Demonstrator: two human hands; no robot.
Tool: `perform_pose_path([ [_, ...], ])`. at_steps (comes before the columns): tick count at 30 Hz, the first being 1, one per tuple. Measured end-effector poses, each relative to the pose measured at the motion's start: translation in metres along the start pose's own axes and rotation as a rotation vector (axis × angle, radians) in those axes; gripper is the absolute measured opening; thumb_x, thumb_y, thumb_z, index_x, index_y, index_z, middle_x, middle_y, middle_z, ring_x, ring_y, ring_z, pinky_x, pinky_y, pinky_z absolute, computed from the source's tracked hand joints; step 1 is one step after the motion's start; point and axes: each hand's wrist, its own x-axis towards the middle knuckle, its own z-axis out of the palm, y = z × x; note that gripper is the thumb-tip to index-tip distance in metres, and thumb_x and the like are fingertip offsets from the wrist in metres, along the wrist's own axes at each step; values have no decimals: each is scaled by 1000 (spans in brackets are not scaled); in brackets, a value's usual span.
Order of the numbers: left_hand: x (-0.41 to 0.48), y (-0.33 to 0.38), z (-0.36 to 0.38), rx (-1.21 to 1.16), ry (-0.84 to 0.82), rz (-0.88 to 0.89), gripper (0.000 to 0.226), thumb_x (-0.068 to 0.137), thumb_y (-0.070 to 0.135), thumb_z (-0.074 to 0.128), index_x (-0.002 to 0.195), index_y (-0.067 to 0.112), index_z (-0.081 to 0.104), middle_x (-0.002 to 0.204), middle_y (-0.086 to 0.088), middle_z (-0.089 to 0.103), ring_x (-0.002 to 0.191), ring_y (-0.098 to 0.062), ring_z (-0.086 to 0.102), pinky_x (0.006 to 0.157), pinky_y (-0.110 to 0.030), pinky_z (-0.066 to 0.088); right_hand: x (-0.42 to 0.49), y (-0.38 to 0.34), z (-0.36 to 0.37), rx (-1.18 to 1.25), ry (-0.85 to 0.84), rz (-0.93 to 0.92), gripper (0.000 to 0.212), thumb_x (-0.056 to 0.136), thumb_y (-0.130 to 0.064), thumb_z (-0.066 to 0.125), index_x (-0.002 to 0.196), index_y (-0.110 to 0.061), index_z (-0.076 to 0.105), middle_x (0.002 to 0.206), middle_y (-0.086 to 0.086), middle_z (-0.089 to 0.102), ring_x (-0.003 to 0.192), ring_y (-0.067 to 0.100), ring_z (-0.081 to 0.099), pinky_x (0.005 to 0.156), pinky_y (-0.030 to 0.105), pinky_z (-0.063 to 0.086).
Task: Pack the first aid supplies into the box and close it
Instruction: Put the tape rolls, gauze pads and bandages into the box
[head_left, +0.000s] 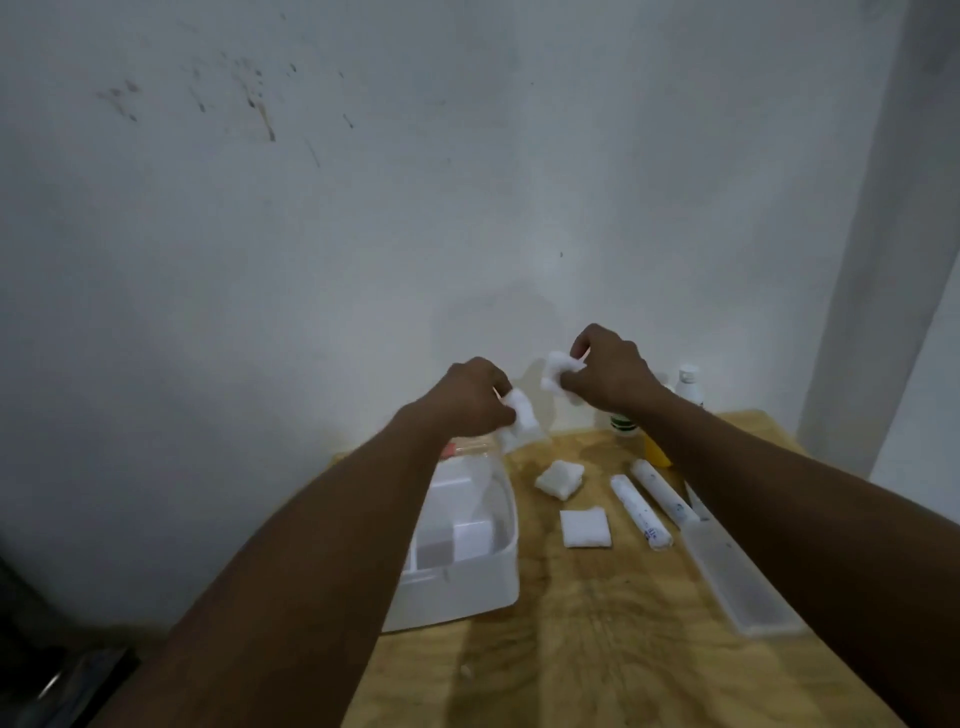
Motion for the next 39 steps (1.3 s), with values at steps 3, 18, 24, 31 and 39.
perform_pose_path([
  [3,-29,-33,-37,-213,63,-146,18,80,9,72,98,10,73,83,-8,71,67,-19,69,68,-32,62,-14,-38,5,146,-30,-28,25,74,-28,72,93,-18,59,99,3,64,91,22,61,73,36,53],
  [18,-137,-154,-48,-719,249,-387,27,75,-5,82,95,1,64,86,-19,65,67,-22,65,59,-29,59,-131,-147,110,48,-572,-277,14,79,-19,77,88,-8,74,87,9,71,75,17,61,66,26,49],
  [24,-122,-162,-31,-644,196,-326,21,73,-1,85,89,3,73,79,-14,72,69,-21,67,66,-33,58,-136,-137,130,-60,-429,-376,18,77,-26,78,91,-19,69,98,-1,66,91,18,60,84,37,53],
  [31,-111,-166,-11,-242,154,-217,13,78,16,82,86,26,80,99,1,75,95,-14,67,78,-25,52,-136,-129,127,-95,-465,-471,18,88,-16,64,98,-13,78,100,4,73,84,15,59,75,23,41],
  [39,-115,-173,-4,-160,190,-228,20,82,10,77,101,18,76,102,-3,68,88,-16,62,67,-20,46,-136,-124,132,-28,-443,-462,18,85,-15,70,101,-16,76,105,2,72,88,15,62,79,22,46],
])
